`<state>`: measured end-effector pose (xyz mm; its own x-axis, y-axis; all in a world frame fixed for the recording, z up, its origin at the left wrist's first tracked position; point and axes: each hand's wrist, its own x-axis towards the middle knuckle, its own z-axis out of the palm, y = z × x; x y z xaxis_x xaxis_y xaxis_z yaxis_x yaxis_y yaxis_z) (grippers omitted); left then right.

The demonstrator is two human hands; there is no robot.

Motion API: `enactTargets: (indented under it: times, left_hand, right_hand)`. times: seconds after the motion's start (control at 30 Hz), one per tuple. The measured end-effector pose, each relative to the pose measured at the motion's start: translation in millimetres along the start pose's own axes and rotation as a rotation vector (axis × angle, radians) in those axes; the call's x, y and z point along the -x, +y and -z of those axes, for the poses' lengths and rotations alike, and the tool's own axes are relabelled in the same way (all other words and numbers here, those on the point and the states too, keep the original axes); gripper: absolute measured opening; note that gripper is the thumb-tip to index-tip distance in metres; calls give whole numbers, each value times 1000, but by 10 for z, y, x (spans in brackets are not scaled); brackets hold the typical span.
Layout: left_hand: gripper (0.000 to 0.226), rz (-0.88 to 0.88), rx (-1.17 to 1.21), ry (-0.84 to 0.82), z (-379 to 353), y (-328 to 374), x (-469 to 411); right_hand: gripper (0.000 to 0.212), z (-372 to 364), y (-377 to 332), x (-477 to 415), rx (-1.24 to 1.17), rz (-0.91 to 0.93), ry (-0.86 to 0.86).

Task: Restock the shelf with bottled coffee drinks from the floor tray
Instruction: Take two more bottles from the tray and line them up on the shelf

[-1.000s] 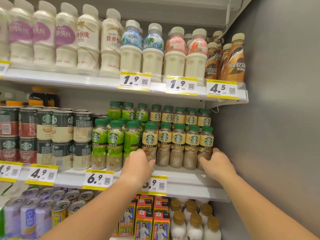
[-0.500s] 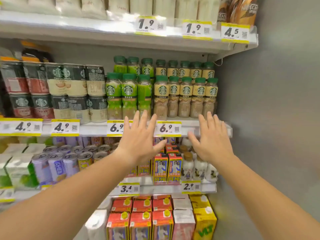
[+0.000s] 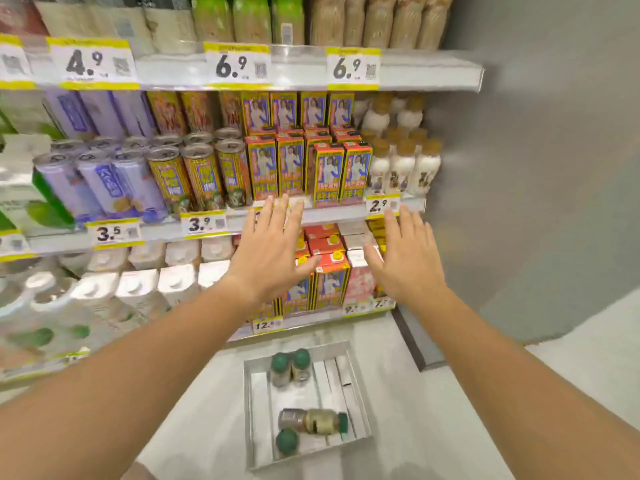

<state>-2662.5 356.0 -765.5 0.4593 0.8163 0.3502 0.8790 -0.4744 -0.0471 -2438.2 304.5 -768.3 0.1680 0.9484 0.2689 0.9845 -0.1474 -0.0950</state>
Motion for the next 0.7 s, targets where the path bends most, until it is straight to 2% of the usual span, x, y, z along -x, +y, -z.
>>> enactTargets:
  times: [0.13,0.37,0.53,0.63,0.7]
  left_hand:
    - [95,17,51,-102,-513,-101,461]
    - [87,76,266,-318,-1326,-122,1295]
    - [75,427,660,-415,-1802,82,1744]
    - [46,732,917,-437,-2091,218,1910]
    - [51,948,1047,-515,-2314,318,2003]
  right_hand:
    - [84,-504,-142,392,-25,-36,-93]
    - [75,-1406,-351,1023,-54,-34,-334]
    - [75,-2083,-405,1344,-66,-33,-501]
    - [82,-2467,-408,1449,-63,-8,-532]
    - [76,-2697,-406,1479,-98,-11,-584]
